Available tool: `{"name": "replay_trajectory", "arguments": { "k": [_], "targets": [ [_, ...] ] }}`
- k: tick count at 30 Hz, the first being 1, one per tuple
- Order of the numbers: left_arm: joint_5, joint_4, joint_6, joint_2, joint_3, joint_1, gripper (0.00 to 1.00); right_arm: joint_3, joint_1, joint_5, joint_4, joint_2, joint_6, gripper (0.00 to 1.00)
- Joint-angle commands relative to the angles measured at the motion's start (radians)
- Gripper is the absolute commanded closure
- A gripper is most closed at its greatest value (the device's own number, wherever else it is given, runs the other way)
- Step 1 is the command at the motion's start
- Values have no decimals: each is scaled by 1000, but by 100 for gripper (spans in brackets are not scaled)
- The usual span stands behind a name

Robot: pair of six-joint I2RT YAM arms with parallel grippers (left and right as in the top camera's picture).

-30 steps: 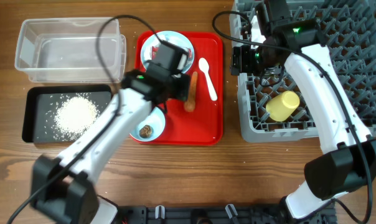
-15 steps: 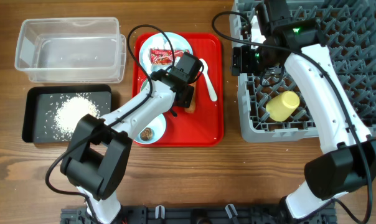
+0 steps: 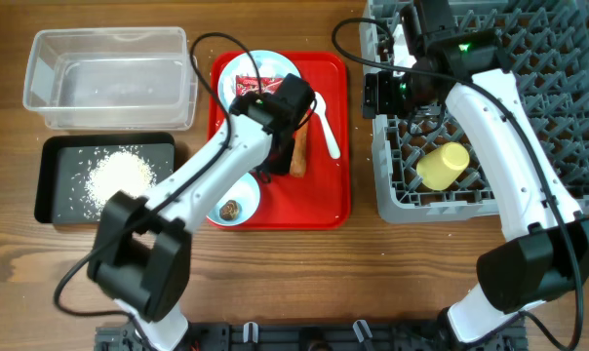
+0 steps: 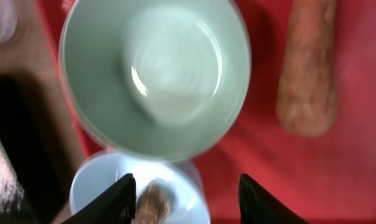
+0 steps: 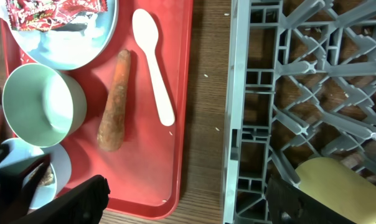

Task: Sort waste into correct bins and load items into the dishwasher rack
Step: 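Grasp the light-blue bowl with the left gripper and lift it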

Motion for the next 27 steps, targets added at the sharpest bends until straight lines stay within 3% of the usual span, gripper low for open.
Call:
{"name": "replay_trajectory", "arguments": {
  "k": [1,13,15,19,21,27],
  "targets": [
    [65,-93,-155,-60,18,-2,49,8,2,13,2,13,-20,16],
    [100,97,-184,-60,-273,-3,51,8,2,13,2,13,-21,16],
    [107,128,-183,-60,-294,-3,56,8,2,13,2,13,-20,16],
    [111,155,-184,-60,-322,-3,85,8,2,13,2,13,-20,16],
    [114,155,-184,-60,-322,-5,94,8,2,13,5,13,-20,16],
    [119,140,-184,-60,-322,-5,96,8,2,13,5,13,-20,16]
  ]
}}
